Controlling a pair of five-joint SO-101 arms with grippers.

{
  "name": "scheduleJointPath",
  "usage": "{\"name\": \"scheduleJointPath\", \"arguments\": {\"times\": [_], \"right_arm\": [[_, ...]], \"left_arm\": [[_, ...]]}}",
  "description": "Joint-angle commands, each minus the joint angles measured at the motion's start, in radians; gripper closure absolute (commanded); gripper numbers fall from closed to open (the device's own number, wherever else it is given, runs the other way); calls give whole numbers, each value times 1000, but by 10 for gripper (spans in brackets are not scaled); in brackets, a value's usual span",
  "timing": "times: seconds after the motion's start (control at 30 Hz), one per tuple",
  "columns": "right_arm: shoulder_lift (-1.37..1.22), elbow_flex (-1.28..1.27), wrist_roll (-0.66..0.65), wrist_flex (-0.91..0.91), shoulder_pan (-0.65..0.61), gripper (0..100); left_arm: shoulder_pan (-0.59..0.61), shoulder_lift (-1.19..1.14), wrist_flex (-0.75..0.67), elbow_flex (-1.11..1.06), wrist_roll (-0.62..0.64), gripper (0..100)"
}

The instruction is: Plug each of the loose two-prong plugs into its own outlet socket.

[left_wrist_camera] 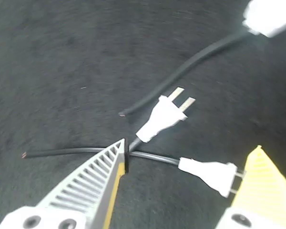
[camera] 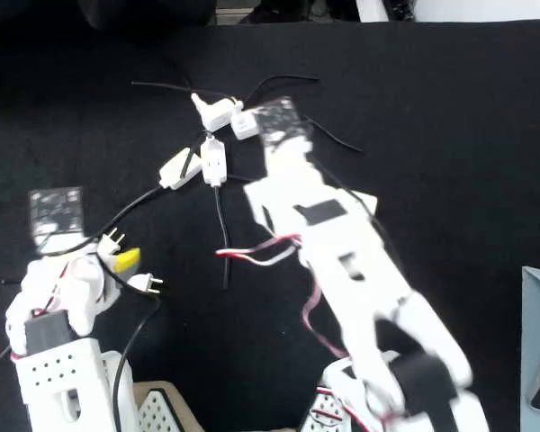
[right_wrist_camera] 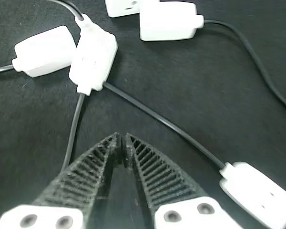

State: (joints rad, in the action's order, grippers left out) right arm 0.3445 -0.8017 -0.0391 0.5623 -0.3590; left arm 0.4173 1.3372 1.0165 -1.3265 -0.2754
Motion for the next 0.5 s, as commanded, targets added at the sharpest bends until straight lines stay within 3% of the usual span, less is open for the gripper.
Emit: {"name": "scheduleJointPath", "arguments": {"times": [0.0,0.2,0.47], "right_arm": [[239,-31,0,193,52,986],[315,-125,-2,224,101,975],[318,-147,6,224,140,935]], "left_arm": [[-122,-137,54,170,-71,618],[-194,-482,58,410,-143,616],[-199,-980,51,806,-163,551]]}}
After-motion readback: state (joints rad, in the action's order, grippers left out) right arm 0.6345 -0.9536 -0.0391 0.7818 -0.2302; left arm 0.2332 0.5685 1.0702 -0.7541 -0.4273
